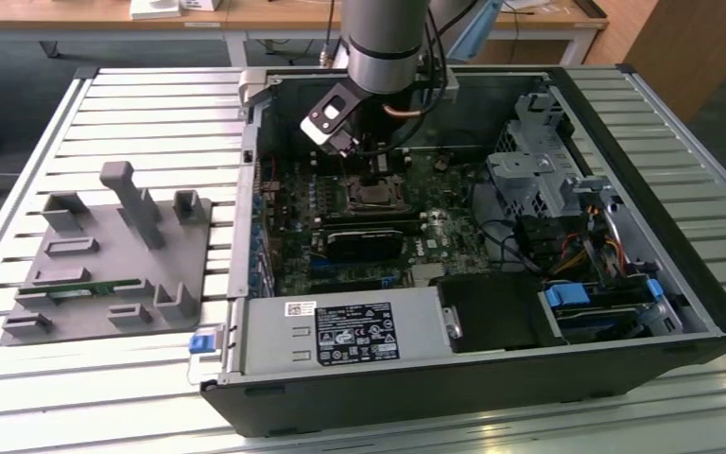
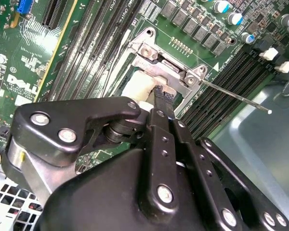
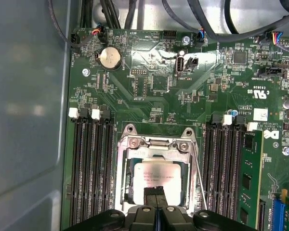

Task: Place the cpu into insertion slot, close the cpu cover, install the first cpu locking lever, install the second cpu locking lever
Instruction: 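Install the first cpu locking lever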

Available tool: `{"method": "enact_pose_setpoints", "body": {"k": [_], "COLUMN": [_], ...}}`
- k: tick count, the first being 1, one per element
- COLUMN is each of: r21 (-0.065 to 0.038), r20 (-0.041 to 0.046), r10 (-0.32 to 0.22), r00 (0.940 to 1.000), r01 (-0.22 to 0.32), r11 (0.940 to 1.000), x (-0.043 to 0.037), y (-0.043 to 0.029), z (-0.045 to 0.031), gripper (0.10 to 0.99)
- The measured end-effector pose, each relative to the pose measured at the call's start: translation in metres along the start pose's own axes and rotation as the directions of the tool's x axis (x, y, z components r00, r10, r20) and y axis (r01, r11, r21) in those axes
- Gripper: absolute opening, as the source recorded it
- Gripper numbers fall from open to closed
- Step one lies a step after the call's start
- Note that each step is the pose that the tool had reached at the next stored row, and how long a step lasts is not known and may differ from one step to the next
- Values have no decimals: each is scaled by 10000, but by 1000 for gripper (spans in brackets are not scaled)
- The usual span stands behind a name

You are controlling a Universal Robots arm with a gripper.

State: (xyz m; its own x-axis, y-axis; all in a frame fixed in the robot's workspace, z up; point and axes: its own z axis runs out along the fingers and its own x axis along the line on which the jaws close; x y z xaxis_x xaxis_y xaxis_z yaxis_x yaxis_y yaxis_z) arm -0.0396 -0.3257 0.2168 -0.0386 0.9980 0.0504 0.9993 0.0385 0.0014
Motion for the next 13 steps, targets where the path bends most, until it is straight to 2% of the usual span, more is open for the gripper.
{"method": "enact_pose_setpoints", "body": {"k": [4, 13], "r21": [0, 0], "r20": [1, 1], "r10": [0, 0], "r00": [10000, 10000], "r01": [0, 0], "r11": [10000, 10000], "x": [1, 8], "y": [0, 0], "z": [-20, -158], "gripper": [106, 106]}}
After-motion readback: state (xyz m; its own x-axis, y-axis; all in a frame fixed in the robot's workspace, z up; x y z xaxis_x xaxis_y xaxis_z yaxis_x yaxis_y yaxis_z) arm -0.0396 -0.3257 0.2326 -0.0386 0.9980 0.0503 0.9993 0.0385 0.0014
